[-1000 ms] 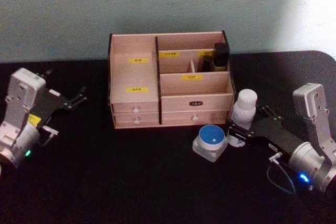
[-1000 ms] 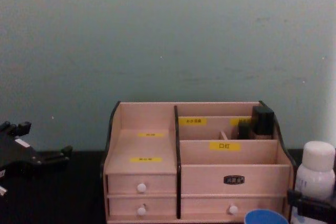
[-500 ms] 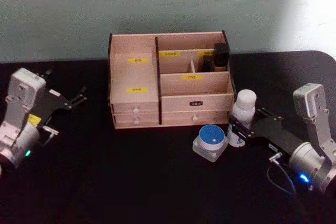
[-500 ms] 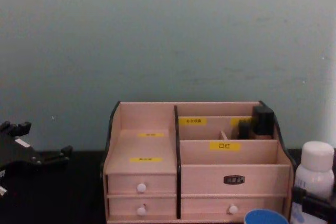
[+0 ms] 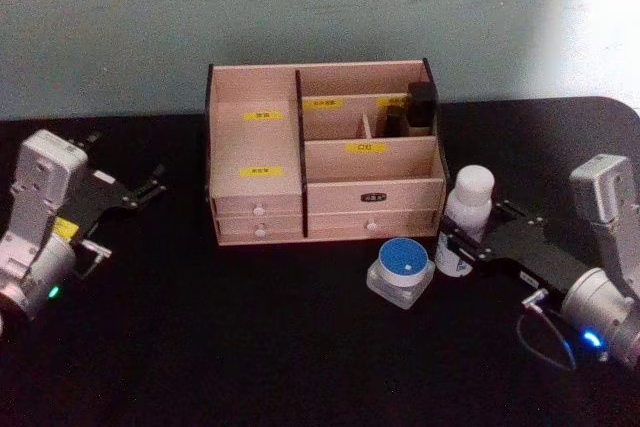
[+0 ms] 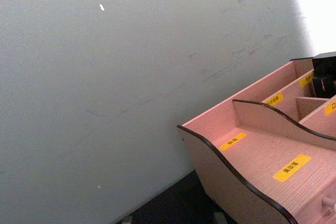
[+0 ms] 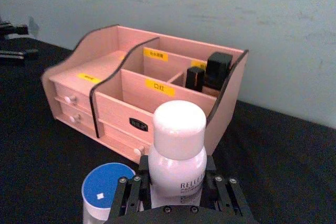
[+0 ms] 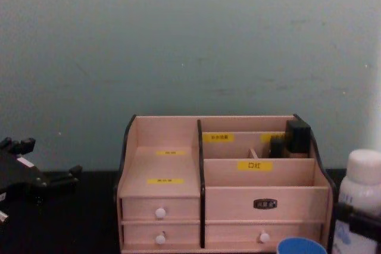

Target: Pick up the facial cleanser and watermelon frost from the table and place them into the tiered storage box.

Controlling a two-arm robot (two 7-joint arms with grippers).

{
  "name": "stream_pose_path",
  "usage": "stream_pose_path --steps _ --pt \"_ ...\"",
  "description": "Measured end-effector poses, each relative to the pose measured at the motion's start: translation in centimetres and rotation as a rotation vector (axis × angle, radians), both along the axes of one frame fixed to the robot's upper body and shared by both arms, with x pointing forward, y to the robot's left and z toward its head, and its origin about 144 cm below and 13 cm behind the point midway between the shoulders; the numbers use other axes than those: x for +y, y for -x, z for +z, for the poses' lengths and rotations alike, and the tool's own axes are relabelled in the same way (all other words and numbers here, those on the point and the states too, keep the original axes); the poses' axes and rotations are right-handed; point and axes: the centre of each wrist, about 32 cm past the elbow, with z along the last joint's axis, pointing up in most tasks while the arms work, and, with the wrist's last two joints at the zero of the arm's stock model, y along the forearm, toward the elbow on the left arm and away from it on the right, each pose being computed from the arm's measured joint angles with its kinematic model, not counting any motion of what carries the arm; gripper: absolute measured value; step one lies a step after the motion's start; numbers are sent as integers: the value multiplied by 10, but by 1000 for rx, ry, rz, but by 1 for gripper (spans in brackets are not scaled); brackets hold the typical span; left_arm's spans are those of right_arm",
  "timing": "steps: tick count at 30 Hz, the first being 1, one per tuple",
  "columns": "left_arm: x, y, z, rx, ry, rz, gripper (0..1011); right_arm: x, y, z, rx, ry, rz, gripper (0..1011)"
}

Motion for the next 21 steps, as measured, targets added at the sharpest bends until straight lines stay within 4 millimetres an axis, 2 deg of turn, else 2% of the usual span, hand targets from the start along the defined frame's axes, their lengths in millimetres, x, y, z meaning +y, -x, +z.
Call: stream_pose_path --steps 11,21 --pt "0 0 0 0 0 0 1001 -12 5 36 -17 -29 46 596" --pt "0 0 0 0 0 0 1001 -6 -15 61 -72 -54 76 596"
